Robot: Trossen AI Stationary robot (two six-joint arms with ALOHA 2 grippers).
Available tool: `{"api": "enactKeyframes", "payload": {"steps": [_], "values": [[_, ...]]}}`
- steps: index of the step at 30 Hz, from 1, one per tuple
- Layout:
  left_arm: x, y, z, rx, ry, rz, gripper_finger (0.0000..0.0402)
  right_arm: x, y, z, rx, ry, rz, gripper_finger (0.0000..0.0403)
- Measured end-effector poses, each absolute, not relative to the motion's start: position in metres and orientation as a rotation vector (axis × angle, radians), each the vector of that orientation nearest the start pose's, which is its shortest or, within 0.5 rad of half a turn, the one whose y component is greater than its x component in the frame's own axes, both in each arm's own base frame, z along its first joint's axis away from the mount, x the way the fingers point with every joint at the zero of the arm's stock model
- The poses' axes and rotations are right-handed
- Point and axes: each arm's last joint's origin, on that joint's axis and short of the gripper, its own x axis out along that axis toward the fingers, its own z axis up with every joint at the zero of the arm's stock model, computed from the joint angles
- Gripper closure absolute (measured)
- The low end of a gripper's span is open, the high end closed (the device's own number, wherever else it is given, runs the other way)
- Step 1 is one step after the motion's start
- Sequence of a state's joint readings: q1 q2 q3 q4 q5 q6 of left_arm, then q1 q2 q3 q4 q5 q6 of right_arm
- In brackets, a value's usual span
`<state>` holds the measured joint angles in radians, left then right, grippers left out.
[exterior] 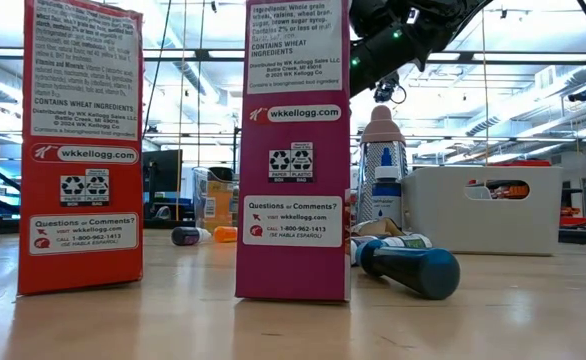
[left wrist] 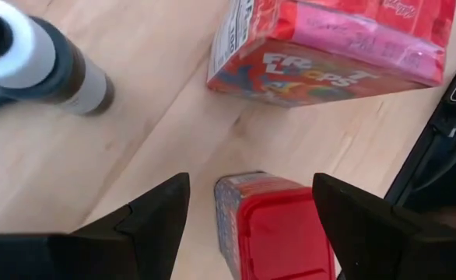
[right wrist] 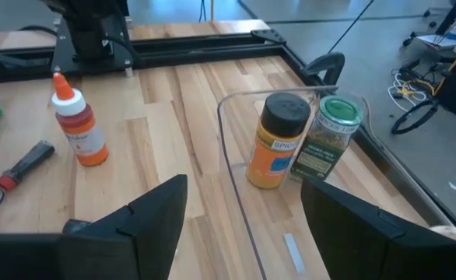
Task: Pick & Place Kitchen Items
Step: Put the red seasoning can into the transparent bin
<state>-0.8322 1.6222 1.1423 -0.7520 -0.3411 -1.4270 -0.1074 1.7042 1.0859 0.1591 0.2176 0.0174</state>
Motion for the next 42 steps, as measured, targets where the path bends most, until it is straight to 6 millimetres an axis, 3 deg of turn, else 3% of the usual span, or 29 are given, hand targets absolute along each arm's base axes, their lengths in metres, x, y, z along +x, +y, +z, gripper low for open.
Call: {"api": "enactKeyframes", "payload": {"steps": [22, 26, 42], "values": [[0.2112, -0.2178, 0.216, -0.327, 1.08, 0.291, 0.0123, 0.3743, -0.0466, 0.2327, -0.007, 0.421, -0.324, 0.014], [0.2107, -0.2173, 0.2167, -0.275, 1.021, 0.311, 0.0123, 0.3743, -0.0467, 0.2327, -0.007, 0.421, -0.324, 0.014], [0.2111, -0.217, 0.2169, -0.226, 1.009, 0.294, 0.0123, 0.3743, -0.0468, 0.2327, -0.007, 0.421, -0.324, 0.014]]}}
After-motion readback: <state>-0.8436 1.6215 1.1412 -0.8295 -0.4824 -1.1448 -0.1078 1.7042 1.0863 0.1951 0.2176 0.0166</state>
